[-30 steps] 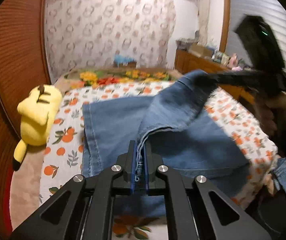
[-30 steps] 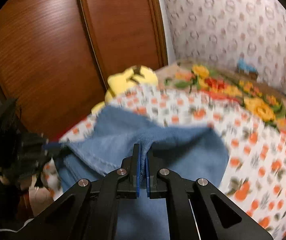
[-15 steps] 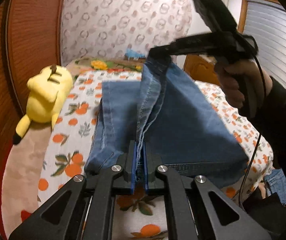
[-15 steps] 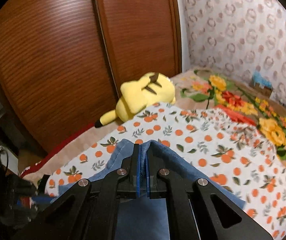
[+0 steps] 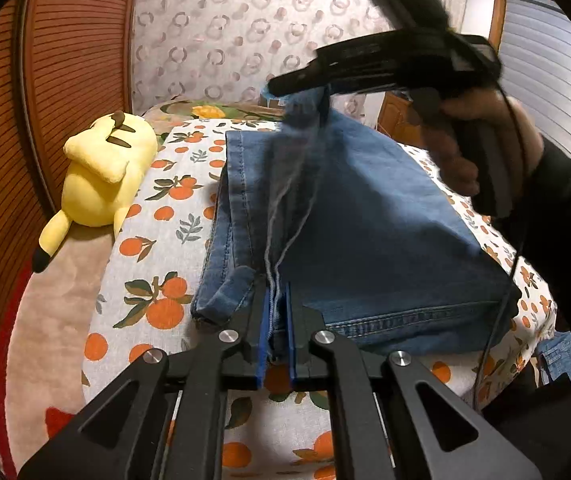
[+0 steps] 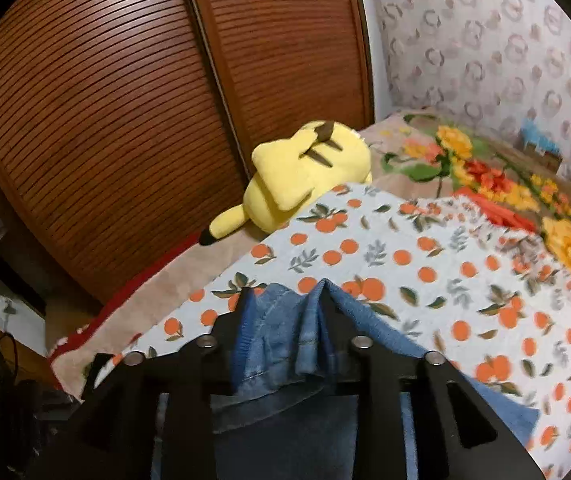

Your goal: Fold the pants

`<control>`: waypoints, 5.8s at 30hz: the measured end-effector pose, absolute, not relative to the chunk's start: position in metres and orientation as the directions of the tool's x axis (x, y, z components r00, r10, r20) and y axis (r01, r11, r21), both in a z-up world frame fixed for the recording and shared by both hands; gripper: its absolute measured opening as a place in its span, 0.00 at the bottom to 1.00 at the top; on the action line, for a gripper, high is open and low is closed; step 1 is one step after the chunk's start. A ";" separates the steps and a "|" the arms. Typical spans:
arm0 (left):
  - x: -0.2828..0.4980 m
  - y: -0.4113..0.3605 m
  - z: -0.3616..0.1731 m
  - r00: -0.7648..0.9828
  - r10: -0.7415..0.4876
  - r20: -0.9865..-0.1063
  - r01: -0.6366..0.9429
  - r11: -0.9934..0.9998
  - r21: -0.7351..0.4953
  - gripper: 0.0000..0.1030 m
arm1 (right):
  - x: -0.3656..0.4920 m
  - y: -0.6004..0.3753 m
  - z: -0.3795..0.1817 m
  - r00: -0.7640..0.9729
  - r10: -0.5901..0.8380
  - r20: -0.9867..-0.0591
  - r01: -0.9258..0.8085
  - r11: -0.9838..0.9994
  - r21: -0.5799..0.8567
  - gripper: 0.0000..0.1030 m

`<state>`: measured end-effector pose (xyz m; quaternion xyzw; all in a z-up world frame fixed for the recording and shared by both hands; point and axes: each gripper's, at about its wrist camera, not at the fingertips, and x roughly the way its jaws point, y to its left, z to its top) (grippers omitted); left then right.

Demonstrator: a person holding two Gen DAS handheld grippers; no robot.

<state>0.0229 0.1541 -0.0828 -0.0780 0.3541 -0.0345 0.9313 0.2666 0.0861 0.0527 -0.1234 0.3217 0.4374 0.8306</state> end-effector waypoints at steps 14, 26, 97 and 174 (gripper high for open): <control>0.024 0.161 -0.073 0.757 -0.059 -0.651 -0.044 0.989 -0.141 0.42 | 0.229 -0.032 0.036 0.604 0.537 -0.589 -0.688 0.724 -0.044 0.55; 0.038 0.130 -0.056 0.785 -0.117 -0.608 0.042 0.990 -0.135 0.76 | 0.161 -0.114 -0.018 0.624 0.475 -0.620 -0.581 0.813 0.037 0.55; 0.047 0.088 -0.098 0.735 -0.105 -0.670 0.105 0.994 -0.040 0.76 | 0.093 -0.104 0.013 0.523 0.698 -0.489 -0.718 0.670 0.188 0.06; 0.004 0.183 -0.097 0.745 -0.047 -0.666 -0.104 0.977 -0.185 0.71 | 0.317 0.072 -0.026 0.397 0.618 -0.679 -0.713 0.673 0.197 0.68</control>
